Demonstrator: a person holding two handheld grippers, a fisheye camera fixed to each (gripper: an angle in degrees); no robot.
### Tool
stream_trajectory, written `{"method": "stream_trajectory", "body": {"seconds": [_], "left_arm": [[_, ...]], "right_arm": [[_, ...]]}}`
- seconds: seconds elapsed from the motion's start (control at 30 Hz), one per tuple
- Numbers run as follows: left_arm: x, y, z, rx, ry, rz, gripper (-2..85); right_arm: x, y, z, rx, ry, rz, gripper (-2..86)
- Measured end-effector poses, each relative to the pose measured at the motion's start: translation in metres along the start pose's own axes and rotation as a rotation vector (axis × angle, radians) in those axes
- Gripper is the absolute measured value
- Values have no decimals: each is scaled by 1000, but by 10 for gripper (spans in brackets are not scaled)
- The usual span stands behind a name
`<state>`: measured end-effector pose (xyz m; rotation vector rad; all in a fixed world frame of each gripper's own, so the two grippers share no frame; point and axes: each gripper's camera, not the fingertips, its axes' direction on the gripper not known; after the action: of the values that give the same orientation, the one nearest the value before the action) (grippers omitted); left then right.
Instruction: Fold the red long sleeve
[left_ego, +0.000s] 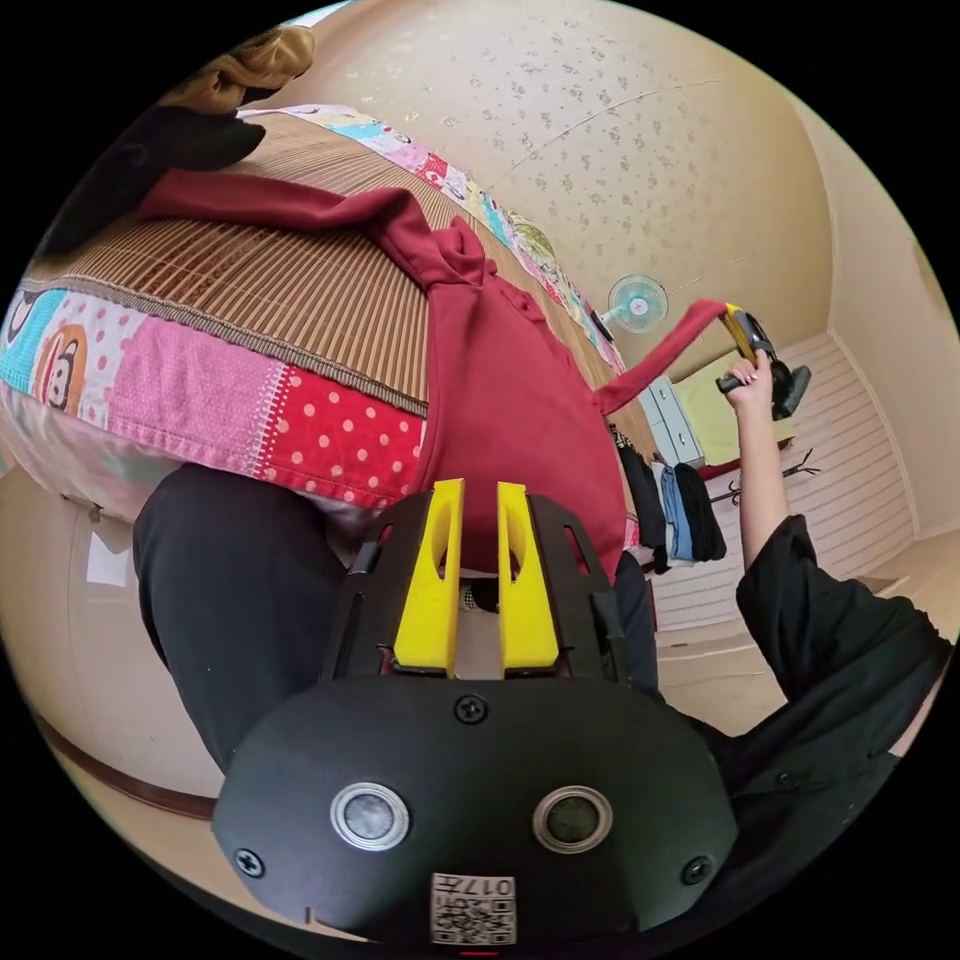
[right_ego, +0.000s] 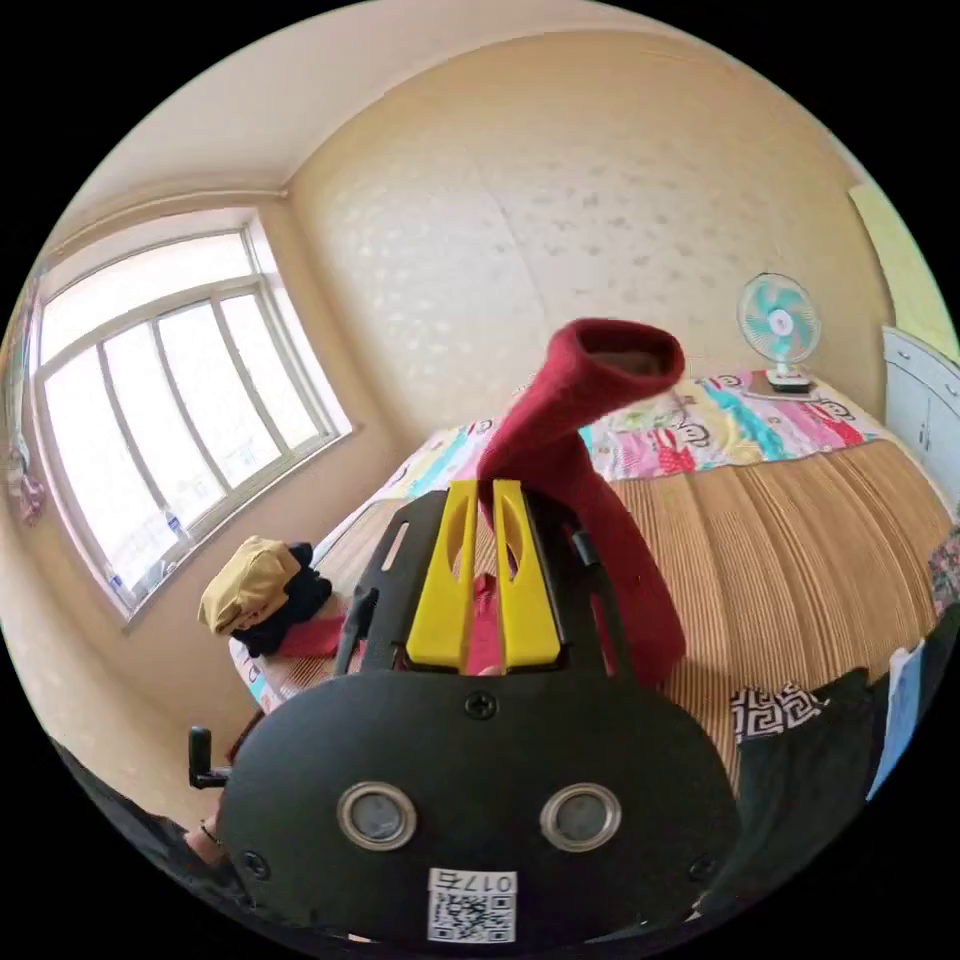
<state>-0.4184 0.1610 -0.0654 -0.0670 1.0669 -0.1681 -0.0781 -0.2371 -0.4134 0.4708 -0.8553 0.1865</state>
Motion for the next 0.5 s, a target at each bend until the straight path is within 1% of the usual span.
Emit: {"method": "stream_trajectory", "body": {"seconds": [0.07,0.1,0.17,0.23,0.3,0.37,0.43,0.5], "left_arm": [[-3,1,-3,15,17,-22,64],[-6,1,-5,21,21,-32,63],[-8,-4,-12,23,17,-37,64],[-10,-17,-30,37,-31,-18,64],[-11,-36,-48,53,-93,21,64],[-14,-65,-66,66,-185,78,65],[-26,-118,-82,56,-359,142,74],[-47,-160,-96,74,-449,98,85]], "right_arm": [[-7,63,101,-188,-98,16,24],[-7,83,124,-230,-106,13,23],[0,164,198,-413,-78,41,18],[11,218,224,-501,-80,66,12],[23,259,230,-557,-99,68,10],[37,297,214,-590,-97,16,8],[48,316,188,-580,-106,-34,7],[56,331,160,-576,-87,-108,6]]}}
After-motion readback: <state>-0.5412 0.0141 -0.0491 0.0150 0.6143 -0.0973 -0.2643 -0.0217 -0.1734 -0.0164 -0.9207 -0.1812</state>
